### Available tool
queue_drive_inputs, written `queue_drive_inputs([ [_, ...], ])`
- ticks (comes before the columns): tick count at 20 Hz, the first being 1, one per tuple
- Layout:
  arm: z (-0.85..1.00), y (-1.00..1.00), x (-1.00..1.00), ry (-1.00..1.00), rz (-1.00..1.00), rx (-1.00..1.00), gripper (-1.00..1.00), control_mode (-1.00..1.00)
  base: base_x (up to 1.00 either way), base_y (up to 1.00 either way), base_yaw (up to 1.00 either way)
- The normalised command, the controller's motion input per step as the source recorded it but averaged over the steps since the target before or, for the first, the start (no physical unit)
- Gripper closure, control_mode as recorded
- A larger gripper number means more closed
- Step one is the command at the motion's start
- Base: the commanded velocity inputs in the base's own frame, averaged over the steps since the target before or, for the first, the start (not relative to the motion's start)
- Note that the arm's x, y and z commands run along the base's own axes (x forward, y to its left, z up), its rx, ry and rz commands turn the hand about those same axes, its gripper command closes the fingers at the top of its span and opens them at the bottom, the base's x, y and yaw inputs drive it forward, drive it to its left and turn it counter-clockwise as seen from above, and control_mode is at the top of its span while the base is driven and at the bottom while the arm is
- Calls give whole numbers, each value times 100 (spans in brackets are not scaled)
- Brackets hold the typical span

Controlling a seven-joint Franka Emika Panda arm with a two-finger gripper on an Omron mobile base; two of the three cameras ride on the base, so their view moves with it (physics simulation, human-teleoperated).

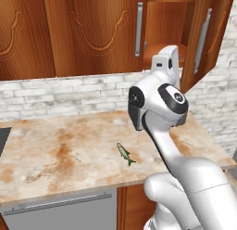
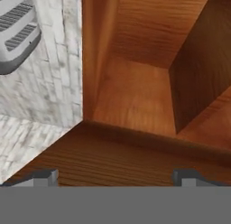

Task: Retrieve the tupperware from the cabinet, then place the raw meat into the tupperware to avoid contamination.

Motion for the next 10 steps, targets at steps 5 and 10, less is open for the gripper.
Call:
queue_drive_inputs([
  [5,0,-63,-19,-15,-10,0,-100,-100,0,0,0],
  [10,0,-71,-9,-13,-9,0,-100,-100,0,0,0],
])
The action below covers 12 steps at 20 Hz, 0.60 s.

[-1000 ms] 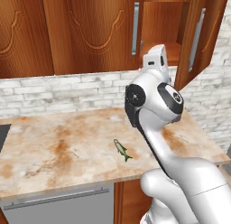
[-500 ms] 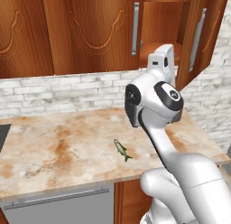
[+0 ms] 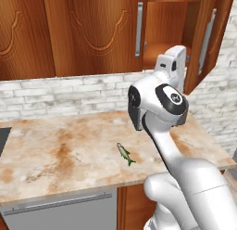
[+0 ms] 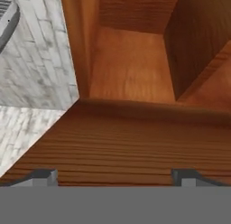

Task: Retrieve the tupperware from the cabinet, then place the raw meat into the tupperware to avoid contamination.

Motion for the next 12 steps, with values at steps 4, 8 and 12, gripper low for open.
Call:
queue_drive_inputs([
  [4,2,-84,-19,-15,-8,2,-100,-100,0,0,0],
  [8,4,-87,-10,-14,-7,4,-100,-100,0,0,0],
  [12,0,-83,0,-10,-3,4,-100,-100,0,0,0],
])
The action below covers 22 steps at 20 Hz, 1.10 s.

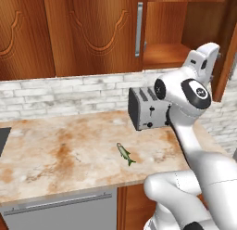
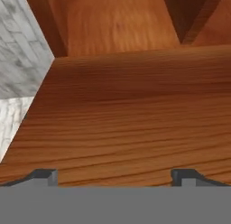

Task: Retrieve the tupperware from the cabinet, then place the raw meat into the tupperware to avoid contamination.

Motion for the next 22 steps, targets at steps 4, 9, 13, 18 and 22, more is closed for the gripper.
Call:
queue_drive_inputs([
  [4,0,-80,0,-9,0,3,-100,-100,0,0,0],
  [9,0,-80,0,-8,0,3,-100,-100,0,0,0],
  [13,0,-42,0,-5,0,4,-100,-100,0,0,0],
  [18,0,8,-23,-3,0,13,-100,-100,0,0,0],
  [22,0,31,-40,-2,0,25,-100,-100,0,0,0],
])
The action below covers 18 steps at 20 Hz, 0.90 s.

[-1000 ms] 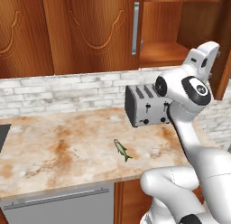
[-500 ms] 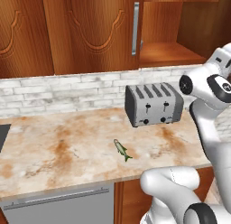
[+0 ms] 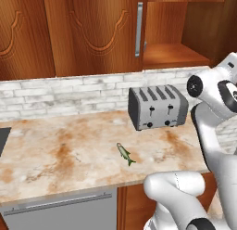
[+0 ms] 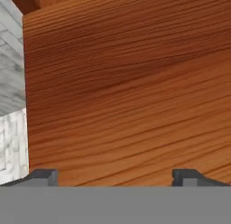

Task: Retrieve the tupperware from the cabinet, then place the raw meat into the tupperware to avoid contamination.

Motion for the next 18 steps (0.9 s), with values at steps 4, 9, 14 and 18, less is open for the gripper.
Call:
queue_drive_inputs([
  [4,0,42,-32,0,0,31,-100,-100,0,0,0],
  [9,2,55,-7,0,0,28,-100,-100,0,0,0],
  [14,6,62,0,0,4,23,-100,-100,0,0,0],
  [18,9,63,0,-1,7,21,-100,-100,0,0,0],
])
